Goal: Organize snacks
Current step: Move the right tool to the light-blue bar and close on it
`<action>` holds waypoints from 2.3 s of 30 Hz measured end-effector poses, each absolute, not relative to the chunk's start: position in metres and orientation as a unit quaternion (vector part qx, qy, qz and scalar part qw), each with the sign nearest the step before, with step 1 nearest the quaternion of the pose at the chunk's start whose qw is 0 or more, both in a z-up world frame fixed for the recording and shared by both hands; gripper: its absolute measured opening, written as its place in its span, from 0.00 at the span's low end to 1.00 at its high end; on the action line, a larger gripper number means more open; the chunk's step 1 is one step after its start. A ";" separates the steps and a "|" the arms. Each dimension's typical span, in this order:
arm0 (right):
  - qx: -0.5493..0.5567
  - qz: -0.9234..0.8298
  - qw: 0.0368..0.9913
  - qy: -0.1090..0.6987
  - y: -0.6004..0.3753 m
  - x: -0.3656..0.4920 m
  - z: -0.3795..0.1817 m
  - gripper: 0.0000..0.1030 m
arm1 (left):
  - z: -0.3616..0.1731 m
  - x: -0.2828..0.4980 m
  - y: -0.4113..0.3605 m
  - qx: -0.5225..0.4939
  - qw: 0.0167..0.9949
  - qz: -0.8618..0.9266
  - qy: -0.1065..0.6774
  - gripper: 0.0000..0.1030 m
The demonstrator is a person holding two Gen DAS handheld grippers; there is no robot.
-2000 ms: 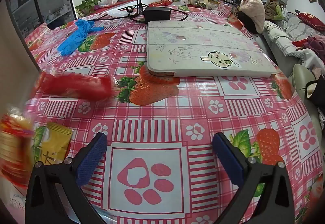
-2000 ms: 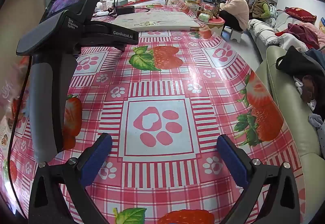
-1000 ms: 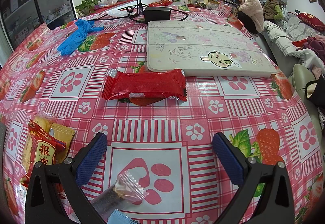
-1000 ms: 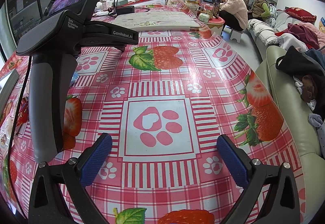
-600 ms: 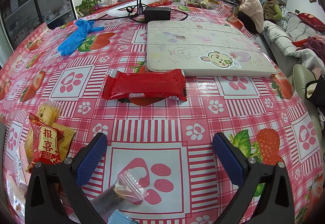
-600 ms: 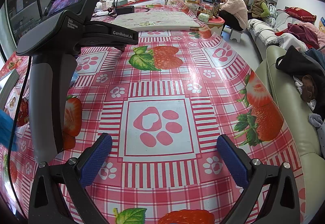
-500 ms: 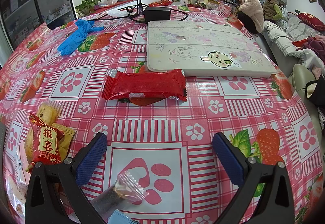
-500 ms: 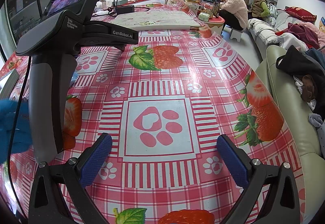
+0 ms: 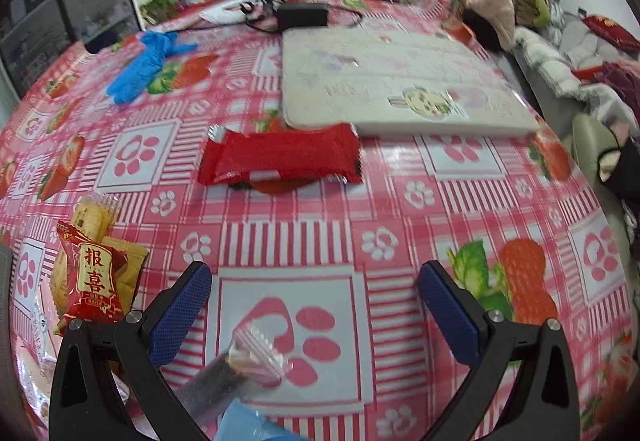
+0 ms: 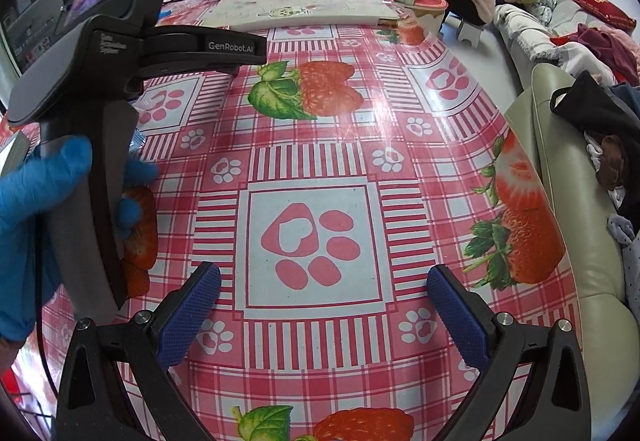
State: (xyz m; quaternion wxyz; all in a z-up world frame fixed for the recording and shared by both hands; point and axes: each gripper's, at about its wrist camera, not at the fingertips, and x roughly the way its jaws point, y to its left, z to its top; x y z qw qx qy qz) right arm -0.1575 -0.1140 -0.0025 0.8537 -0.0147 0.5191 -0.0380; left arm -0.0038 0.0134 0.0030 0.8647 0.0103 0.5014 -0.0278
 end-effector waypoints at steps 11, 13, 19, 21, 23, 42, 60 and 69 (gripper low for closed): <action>-0.023 -0.037 0.863 0.503 -0.113 -0.165 -0.002 1.00 | 0.080 -0.083 0.061 0.023 0.874 -0.081 0.478 1.00; -0.020 -0.035 0.865 0.500 -0.113 -0.165 -0.002 1.00 | 0.078 -0.092 0.093 0.025 0.878 -0.042 0.475 1.00; -0.017 -0.034 0.868 0.496 -0.112 -0.168 -0.001 1.00 | 0.037 -0.112 0.188 -0.018 0.858 0.016 0.513 1.00; -0.017 -0.037 0.868 0.495 -0.112 -0.168 -0.001 1.00 | 0.031 -0.114 0.204 -0.034 0.853 0.023 0.521 1.00; -0.013 -0.039 0.869 0.492 -0.111 -0.168 -0.001 1.00 | 0.028 -0.111 0.216 -0.054 0.849 0.028 0.524 1.00; -0.018 -0.047 0.870 0.491 -0.112 -0.168 -0.001 1.00 | -0.001 -0.121 0.225 -0.053 0.838 0.052 0.541 1.00; 0.010 0.039 0.823 0.566 0.018 -0.082 0.003 0.99 | -0.003 -0.108 0.225 -0.080 0.827 0.091 0.548 0.99; -0.032 0.060 0.836 0.544 -0.006 -0.114 0.014 0.31 | 0.001 -0.151 0.218 -0.010 0.868 0.001 0.497 0.87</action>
